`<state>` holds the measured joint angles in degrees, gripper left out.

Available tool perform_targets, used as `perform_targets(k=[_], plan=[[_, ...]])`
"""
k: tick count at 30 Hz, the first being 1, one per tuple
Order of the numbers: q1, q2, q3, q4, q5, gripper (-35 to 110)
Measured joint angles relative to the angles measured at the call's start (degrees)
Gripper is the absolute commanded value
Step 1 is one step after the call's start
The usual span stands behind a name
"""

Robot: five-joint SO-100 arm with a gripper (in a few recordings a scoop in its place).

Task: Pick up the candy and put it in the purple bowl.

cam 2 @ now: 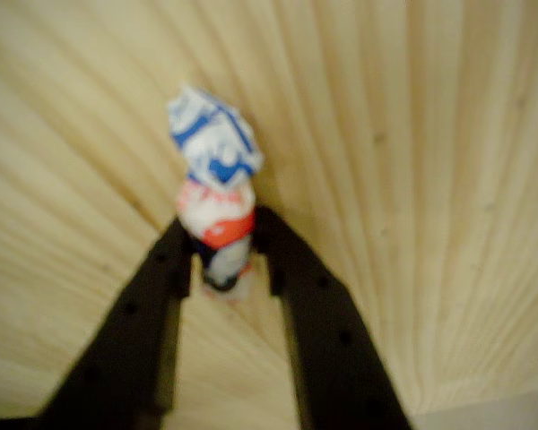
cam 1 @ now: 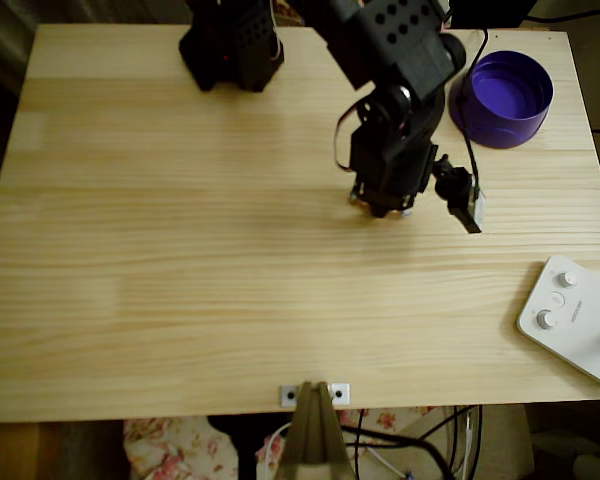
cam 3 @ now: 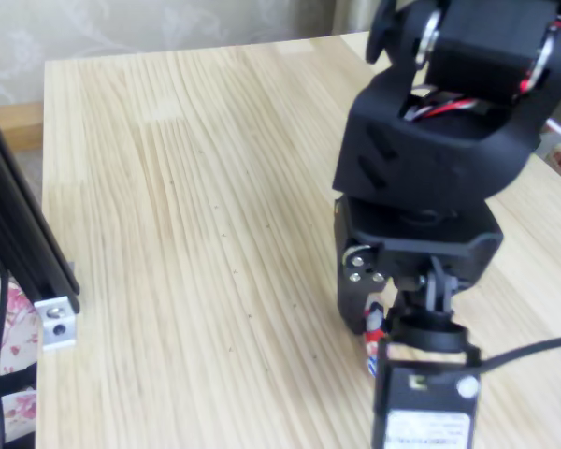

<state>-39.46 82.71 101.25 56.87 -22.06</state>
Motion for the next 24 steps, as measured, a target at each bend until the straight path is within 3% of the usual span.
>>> perform_targets(k=[10, 16, 24], plan=[[0.62, 16.61, 0.70, 10.99, 3.52, 0], [-10.81, 28.30, 0.44, 18.81, 7.65, 0], [-29.36, 31.11, -3.52, 19.69, 13.36, 0]])
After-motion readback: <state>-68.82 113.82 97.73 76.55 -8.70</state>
